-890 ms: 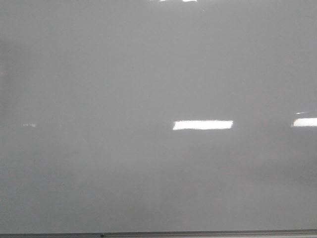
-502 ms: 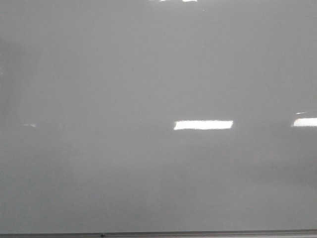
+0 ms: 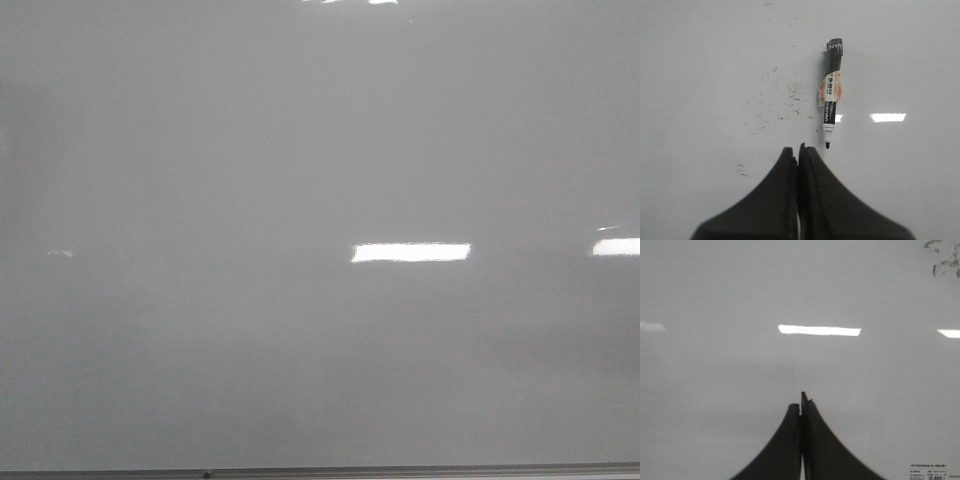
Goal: Write number 8 on whiteboard
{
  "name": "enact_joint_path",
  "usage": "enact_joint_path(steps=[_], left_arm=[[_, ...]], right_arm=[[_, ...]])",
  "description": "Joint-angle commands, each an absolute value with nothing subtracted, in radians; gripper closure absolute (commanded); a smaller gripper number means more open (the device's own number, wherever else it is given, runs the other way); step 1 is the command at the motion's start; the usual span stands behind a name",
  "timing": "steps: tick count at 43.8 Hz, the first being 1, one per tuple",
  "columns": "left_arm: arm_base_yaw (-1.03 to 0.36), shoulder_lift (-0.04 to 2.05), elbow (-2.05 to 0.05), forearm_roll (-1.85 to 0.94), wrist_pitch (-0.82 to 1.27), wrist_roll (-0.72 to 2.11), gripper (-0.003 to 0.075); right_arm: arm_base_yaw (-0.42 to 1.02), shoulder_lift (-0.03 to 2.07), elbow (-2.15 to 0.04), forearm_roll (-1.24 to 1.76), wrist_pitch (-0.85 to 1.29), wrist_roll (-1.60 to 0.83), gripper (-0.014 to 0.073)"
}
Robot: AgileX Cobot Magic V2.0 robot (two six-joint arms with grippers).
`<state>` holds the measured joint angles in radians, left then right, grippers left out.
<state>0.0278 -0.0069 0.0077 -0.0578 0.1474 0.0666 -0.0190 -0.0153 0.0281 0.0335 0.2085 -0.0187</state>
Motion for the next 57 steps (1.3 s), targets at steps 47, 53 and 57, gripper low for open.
enact_joint_path(steps=[47,53,57], left_arm=[[0.028,0.183,-0.354,-0.071,0.127,0.064,0.0741],[0.028,0.348,-0.419,-0.045,0.183,0.064,0.0741],[0.028,0.403,-0.425,-0.041,0.168,0.064,0.0741]], right_arm=[[-0.017,0.206,-0.439,0.024,0.334,-0.022,0.0655],[-0.017,0.330,-0.488,0.024,0.355,-0.022,0.0655],[-0.017,0.368,-0.488,0.024,0.356,-0.022,0.0655]])
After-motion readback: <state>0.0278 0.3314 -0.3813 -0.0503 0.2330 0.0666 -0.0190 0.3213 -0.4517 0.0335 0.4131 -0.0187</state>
